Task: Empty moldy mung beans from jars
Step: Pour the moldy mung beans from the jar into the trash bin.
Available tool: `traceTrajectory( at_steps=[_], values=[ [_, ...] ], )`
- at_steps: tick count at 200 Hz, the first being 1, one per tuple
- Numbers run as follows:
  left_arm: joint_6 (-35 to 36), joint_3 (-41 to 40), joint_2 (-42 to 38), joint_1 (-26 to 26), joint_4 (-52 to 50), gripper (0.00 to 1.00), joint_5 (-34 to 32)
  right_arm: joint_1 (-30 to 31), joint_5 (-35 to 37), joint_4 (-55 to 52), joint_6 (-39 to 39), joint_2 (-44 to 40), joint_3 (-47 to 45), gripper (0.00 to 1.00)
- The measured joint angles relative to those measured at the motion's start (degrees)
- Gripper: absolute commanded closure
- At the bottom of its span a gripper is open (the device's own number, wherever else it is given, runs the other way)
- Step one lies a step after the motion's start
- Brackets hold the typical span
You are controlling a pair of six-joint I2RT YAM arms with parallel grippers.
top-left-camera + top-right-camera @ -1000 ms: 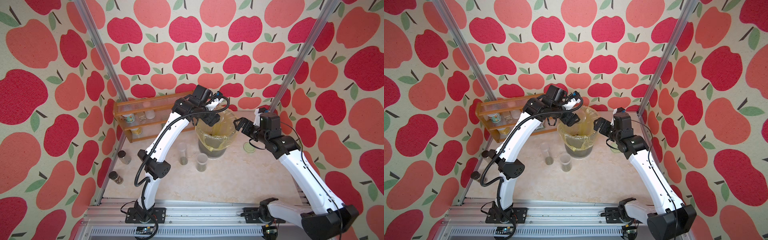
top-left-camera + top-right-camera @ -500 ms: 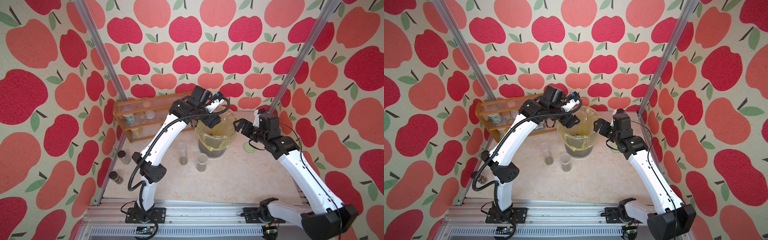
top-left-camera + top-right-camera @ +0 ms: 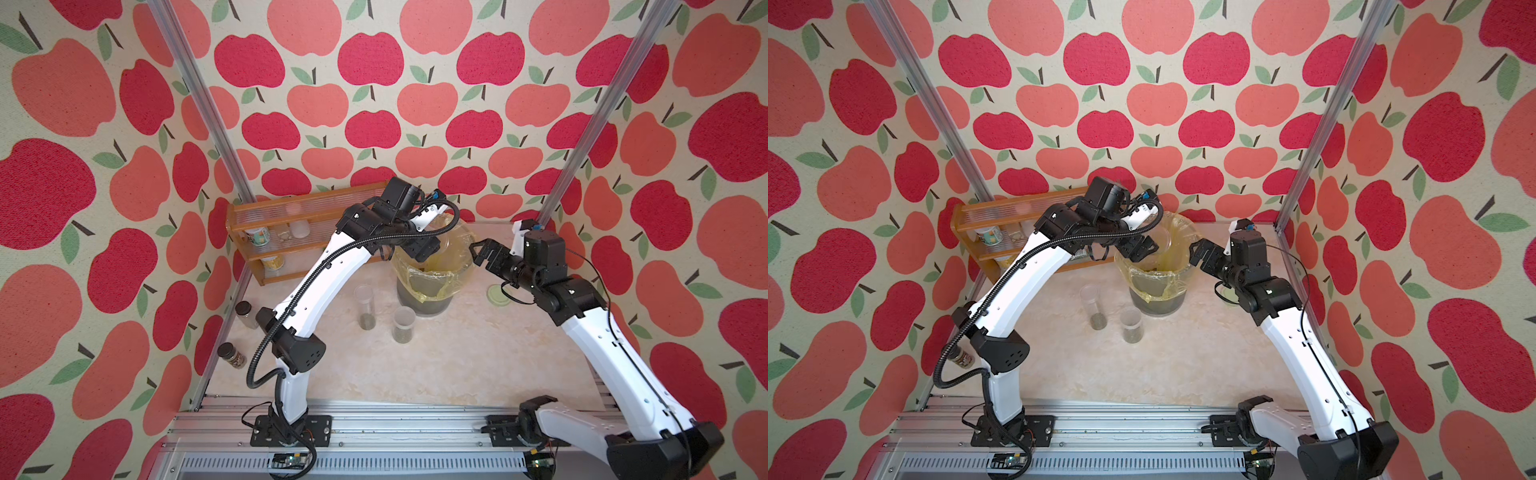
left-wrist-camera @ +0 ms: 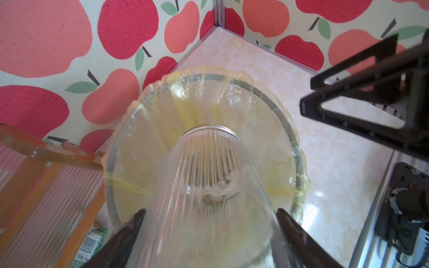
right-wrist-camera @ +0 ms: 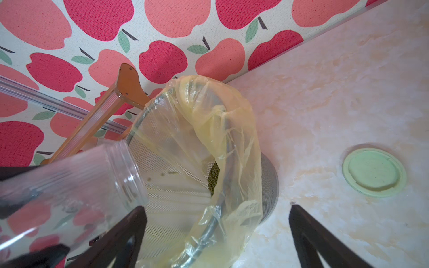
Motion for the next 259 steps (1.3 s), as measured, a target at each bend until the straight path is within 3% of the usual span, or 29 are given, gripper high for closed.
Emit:
traceTrajectory(
  at_steps=[45, 72, 115, 125, 150, 163, 179, 201, 217, 259],
  values=[
    [-0.02, 9.62, 4.9, 1.88, 0.76, 0.4, 0.33, -0.74, -0.48, 0.02, 0.02, 0.07, -0.22, 0.01],
    [-0.26, 10.47, 6.25, 3.02, 0.48, 0.4, 0.04, -0.74, -0.76, 0.28, 0.24, -0.04, -1.11, 0.01],
    [-0.79, -2.6, 0.68, 1.31, 3.65, 0.39, -0.24, -0.74, -0.76, 0.63, 0.44, -0.92, -2.71, 0.01],
    [-1.07, -0.04, 1.84, 1.86, 2.51, 0.4, 0.98, -0.74, -0.92, 0.87, 0.46, -0.92, -2.73, 0.01],
    [-1.49, 15.06, 9.03, 4.9, 0.04, 0.41, 2.14, -0.74, -1.16, 0.92, 0.52, -0.92, -2.78, 0.01],
    [-1.49, 17.66, 10.34, 6.01, 0.02, 0.4, 1.57, -0.74, -1.14, 1.01, 0.63, -0.94, -2.78, 0.01],
    [-1.53, 14.05, 8.9, 5.4, 0.28, 0.39, 0.26, -0.74, -1.11, 1.09, 0.63, -1.11, -2.78, 0.01],
    [-2.14, -0.57, 2.43, 2.6, 2.95, 0.39, 0.44, -0.76, -0.68, 1.07, 0.61, -1.86, -2.8, 0.01],
    [-2.99, -2.56, 1.62, 1.66, 2.16, 0.4, 2.29, -0.96, -0.26, 1.09, 0.59, -2.58, -2.8, 0.01],
    [-3.17, 17.35, 9.92, 5.4, -1.4, 0.4, 2.23, -1.42, -0.24, 1.09, 0.61, -2.91, -2.91, 0.01]
  ],
)
